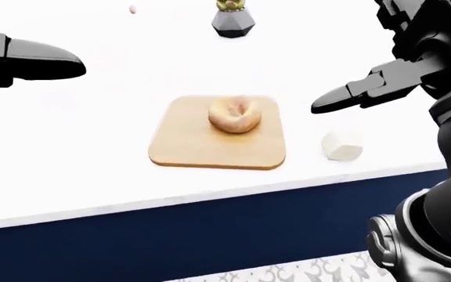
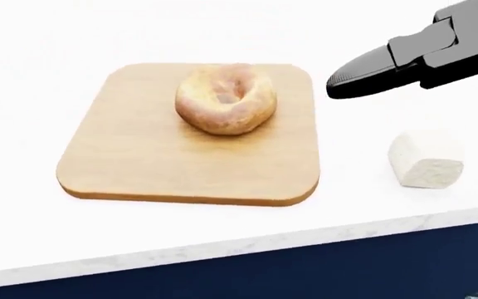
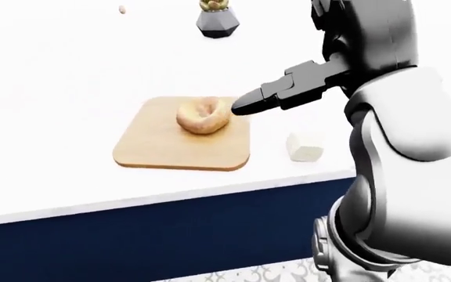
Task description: Pick up the wedge of cheese and place it on the slice of bread to prepare a simple cheese on bread dish.
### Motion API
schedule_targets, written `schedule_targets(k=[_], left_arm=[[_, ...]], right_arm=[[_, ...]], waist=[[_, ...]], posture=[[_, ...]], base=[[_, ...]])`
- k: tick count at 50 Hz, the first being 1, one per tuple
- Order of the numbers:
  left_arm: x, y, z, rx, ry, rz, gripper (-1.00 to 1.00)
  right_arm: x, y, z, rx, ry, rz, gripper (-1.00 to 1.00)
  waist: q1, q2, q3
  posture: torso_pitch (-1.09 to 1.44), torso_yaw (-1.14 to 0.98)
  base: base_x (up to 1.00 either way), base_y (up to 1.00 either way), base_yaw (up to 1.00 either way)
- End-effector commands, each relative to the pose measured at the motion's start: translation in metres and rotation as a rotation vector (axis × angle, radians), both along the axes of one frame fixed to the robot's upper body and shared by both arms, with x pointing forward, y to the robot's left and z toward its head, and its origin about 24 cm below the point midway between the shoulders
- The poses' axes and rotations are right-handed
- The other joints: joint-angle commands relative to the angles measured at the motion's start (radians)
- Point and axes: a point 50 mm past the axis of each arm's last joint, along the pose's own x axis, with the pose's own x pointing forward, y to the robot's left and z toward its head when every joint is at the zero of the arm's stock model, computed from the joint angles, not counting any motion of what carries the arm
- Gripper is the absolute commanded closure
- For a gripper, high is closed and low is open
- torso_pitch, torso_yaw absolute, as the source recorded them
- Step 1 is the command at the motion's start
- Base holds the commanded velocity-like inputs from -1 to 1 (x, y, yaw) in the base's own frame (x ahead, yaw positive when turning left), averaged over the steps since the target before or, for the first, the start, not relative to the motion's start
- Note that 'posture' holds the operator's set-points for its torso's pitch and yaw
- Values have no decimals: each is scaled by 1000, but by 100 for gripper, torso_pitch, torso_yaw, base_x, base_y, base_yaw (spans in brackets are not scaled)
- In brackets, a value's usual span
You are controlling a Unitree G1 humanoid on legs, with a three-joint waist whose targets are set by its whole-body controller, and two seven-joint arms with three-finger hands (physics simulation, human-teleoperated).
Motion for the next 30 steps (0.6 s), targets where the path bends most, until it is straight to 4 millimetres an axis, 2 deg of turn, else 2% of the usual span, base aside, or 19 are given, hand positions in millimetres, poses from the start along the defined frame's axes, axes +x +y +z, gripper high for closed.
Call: schedule_targets(k=[1, 3, 4, 5, 7, 9, 14, 19, 22, 30], left_arm=[[-6, 2, 8, -4, -60, 10, -100], [-6, 2, 8, -6, -59, 9, -100], [-6, 2, 8, -6, -59, 10, -100], [-6, 2, 8, -7, -59, 9, -100], [-7, 3, 8, -7, -59, 10, -100], [-7, 3, 8, -8, -60, 12, -100], [-7, 3, 9, -8, -63, 12, -100], [-7, 2, 10, -7, -61, 6, -100], [-8, 3, 10, -7, -64, 11, -100], [-7, 2, 10, -9, -61, 9, -100]], right_arm=[[-7, -4, 10, 6, -76, -32, -100], [-8, -4, 12, 12, -80, -36, -100], [-7, -5, 11, 16, -81, -37, -100], [-7, -5, 11, 18, -83, -38, -100], [-8, -6, 13, 25, -87, -40, -100], [-8, -7, 12, 19, -85, -45, -100], [-8, -8, 12, 20, -78, -53, -100], [-9, -14, 13, 32, -83, -79, -100], [-7, -26, 10, 67, -63, -137, -100], [-4, -42, 0, 160, -42, -152, -100]], waist=[[-2, 2, -11], [1, -27, 3], [8, -39, -5], [10, -66, -13], [13, -42, -5], [4, -33, -13], [-8, -16, -6], [-16, -10, -5], [-18, -10, -5], [-20, -14, -3]], posture=[[0, 0], [0, 0], [0, 0], [0, 0], [0, 0], [0, 0], [0, 0], [0, 0], [0, 0], [0, 0]], base=[[19, 0, 0], [6, 0, 0], [0, 0, 0], [0, 0, 0], [0, 0, 0], [0, 0, 0], [0, 0, 0], [0, 0, 0], [0, 0, 0], [0, 0, 0]])
